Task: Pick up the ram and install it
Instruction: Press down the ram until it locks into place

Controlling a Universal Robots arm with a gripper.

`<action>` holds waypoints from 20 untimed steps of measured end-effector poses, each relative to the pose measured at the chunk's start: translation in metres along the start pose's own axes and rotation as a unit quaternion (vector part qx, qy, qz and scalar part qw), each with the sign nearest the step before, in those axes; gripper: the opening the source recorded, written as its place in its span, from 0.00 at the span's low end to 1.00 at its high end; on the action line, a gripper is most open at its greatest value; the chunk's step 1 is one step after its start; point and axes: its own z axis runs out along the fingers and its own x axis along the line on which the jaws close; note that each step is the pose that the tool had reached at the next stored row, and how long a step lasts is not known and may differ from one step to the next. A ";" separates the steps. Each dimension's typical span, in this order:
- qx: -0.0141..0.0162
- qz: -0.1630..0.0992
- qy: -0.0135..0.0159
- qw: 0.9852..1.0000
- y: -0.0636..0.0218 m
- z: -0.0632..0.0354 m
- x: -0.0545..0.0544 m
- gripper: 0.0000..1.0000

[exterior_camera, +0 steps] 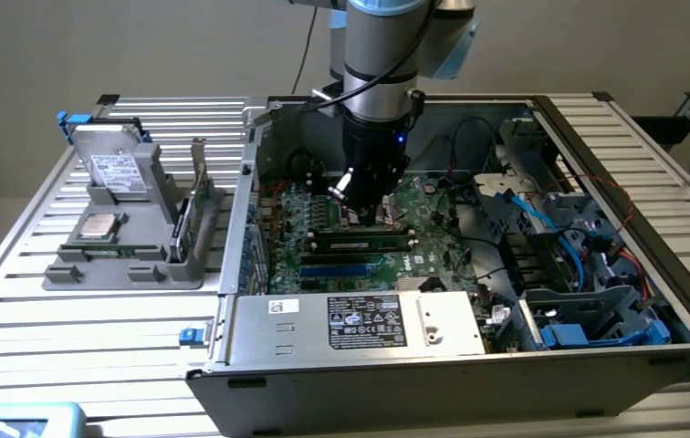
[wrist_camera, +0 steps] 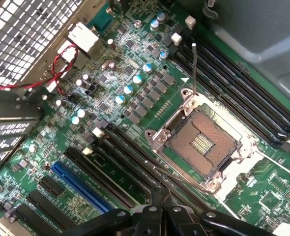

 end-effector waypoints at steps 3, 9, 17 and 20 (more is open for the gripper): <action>-0.001 0.023 0.001 1.000 0.0000 0.0001 0.000 0.11; -0.002 0.068 0.002 0.998 0.0000 0.0002 0.000 0.11; -0.003 0.126 0.003 0.992 0.0000 0.0003 0.000 0.11; -0.004 0.148 0.004 0.989 0.0000 0.0003 0.000 0.11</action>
